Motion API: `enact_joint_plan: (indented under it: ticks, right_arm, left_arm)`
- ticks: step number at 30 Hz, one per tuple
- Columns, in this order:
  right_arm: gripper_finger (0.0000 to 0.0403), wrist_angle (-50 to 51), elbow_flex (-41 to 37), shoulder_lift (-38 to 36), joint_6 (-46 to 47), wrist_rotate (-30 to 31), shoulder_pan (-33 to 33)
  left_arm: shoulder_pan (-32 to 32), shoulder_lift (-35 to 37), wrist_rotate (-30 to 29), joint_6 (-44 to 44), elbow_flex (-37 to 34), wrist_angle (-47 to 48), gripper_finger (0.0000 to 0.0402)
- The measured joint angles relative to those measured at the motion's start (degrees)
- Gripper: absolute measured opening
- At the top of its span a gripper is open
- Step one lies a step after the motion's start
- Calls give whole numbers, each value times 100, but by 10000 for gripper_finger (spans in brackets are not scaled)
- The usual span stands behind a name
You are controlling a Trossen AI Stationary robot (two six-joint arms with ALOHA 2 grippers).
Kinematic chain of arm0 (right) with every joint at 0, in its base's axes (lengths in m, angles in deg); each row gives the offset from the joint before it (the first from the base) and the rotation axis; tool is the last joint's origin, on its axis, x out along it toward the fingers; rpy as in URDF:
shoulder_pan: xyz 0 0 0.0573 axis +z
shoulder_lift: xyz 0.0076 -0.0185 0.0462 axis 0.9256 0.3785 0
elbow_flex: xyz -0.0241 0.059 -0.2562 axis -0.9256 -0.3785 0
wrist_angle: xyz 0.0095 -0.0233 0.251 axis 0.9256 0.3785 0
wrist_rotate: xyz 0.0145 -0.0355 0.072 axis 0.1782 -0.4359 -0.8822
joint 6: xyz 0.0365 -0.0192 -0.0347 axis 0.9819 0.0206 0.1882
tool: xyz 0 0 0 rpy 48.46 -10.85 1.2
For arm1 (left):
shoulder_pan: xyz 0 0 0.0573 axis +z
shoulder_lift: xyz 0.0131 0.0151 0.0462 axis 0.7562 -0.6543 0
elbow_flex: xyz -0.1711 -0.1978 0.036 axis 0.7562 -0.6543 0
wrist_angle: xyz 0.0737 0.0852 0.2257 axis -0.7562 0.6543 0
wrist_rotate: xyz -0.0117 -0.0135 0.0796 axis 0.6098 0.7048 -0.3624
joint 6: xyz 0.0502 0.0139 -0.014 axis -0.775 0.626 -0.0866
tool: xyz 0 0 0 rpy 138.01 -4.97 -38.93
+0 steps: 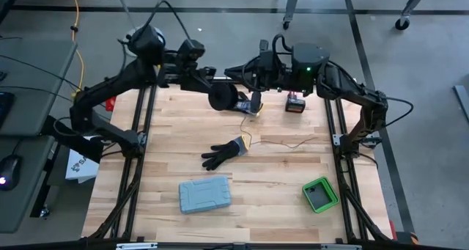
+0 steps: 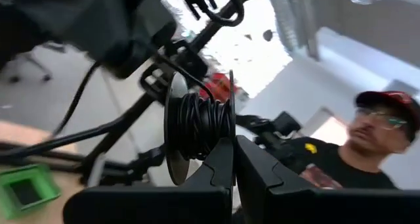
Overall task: Coil cords
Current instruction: Coil the black wire cable onto the black spool
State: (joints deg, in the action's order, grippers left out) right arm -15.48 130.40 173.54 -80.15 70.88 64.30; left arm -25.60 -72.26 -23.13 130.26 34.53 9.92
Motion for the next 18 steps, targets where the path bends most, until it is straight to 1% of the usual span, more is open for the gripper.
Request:
enact_joint_plan:
  ticks: [2, 6, 10, 13, 16, 18]
  right_arm:
    - [32, -13, 1, 0, 64, 10, -4]
    - [100, -12, 3, -2, 65, 190, -2]
    - [157, -44, 3, 18, 66, 333, 9]
    - [176, -24, -1, 68, 64, 432, 9]
    - [178, 11, -10, 104, 66, 430, 9]
    - [178, -49, -10, 146, 66, 432, 9]
  left_arm:
    - [-50, -124, 15, 361, 0, -562, 0]
    - [-111, -223, 19, 858, 0, -1428, 0]
    - [-113, -245, -484, 962, 0, -2159, 1]
    - [-94, -239, -785, 1168, 0, -2645, 1]
    - [-70, -239, -1151, 1300, 0, -3029, 1]
    - [-70, -239, -1278, 1295, 0, -3160, 1]
